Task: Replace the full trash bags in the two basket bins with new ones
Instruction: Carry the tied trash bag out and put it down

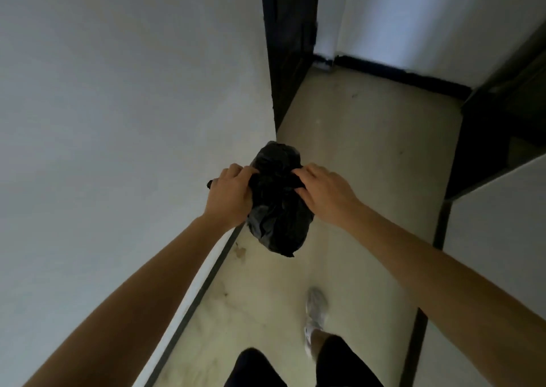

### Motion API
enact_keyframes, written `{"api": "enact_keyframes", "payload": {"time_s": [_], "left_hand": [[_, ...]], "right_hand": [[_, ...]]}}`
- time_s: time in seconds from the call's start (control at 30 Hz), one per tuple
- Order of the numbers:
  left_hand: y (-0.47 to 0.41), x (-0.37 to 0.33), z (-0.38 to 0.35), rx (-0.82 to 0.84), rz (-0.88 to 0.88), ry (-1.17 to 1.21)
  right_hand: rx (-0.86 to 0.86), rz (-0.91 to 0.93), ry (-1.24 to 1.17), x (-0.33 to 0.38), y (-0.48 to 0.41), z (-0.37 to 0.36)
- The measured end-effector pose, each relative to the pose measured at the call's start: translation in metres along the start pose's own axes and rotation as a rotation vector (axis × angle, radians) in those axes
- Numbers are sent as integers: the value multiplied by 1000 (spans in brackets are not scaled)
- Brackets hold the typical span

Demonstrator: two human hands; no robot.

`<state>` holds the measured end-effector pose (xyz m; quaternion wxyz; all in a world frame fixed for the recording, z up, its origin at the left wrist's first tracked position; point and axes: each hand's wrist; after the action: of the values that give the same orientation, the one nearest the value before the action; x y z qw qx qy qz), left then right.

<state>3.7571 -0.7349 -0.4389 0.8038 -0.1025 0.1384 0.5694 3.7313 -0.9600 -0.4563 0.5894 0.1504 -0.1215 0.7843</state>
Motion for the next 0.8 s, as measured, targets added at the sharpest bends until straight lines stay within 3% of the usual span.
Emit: {"api": "enact_keyframes", "payload": {"time_s": [0.2, 0.37, 0.53, 0.67, 0.8], "left_hand": [[-66, 70, -121, 125, 253, 152], [-84, 137, -273, 271, 403, 282], [-92, 196, -410, 381, 515, 310], [-100, 237, -495, 372, 539, 335], [-108, 269, -551, 280, 572, 302]], "right_hand": [[70, -60, -95, -60, -82, -113], [181, -166, -110, -114, -99, -274], [290, -392, -296, -150, -107, -423], [366, -480, -344, -174, -122, -514], [355, -453, -415, -200, -142, -586]]}}
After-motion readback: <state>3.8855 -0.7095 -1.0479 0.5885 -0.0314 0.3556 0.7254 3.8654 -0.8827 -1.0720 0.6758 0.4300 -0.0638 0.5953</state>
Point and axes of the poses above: each hand's wrist, its own y-axis away from the middle knuckle, its own z-axis out of the back of the hand, x = y × z, and after that the axes turned 3 degrees about -y, right-handed
